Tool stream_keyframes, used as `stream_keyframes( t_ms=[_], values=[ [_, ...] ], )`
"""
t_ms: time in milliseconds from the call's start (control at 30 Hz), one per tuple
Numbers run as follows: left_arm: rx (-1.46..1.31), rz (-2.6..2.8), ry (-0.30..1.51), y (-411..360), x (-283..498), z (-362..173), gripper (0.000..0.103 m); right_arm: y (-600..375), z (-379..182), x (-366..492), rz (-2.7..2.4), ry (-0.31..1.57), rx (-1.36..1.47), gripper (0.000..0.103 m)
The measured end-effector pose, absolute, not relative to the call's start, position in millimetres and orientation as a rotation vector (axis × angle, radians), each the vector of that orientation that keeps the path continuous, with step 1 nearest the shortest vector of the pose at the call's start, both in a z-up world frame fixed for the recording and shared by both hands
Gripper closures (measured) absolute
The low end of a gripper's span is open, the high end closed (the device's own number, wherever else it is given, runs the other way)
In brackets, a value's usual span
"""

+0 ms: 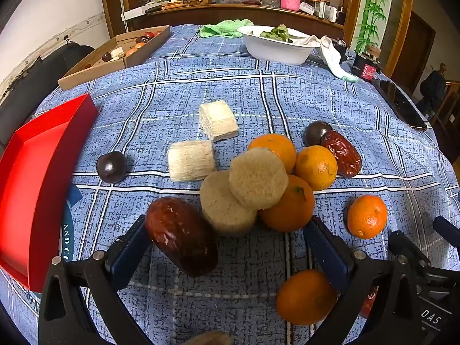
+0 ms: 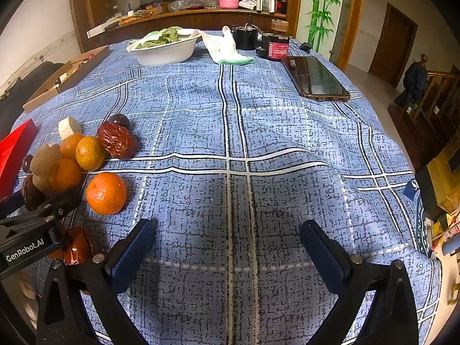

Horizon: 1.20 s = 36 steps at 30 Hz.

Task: Organize fruits
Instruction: 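Grasp a mandarin orange with the left tool while the right tool grasps a red date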

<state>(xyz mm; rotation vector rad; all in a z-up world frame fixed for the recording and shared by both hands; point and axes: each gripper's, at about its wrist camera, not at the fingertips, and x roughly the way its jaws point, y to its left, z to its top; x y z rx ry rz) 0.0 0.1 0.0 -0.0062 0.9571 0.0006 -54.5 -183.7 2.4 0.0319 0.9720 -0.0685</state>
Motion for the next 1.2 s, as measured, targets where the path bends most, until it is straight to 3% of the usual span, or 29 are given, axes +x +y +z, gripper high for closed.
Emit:
stream_keyframes(
  t_ms=[1200],
  values=[
    [0.037,-0.067,0.986,1.7,-20.9,1.1,0.000,-184.6,1.4,-54.9,-0.060,0.987,0.024,0.001]
  ],
)
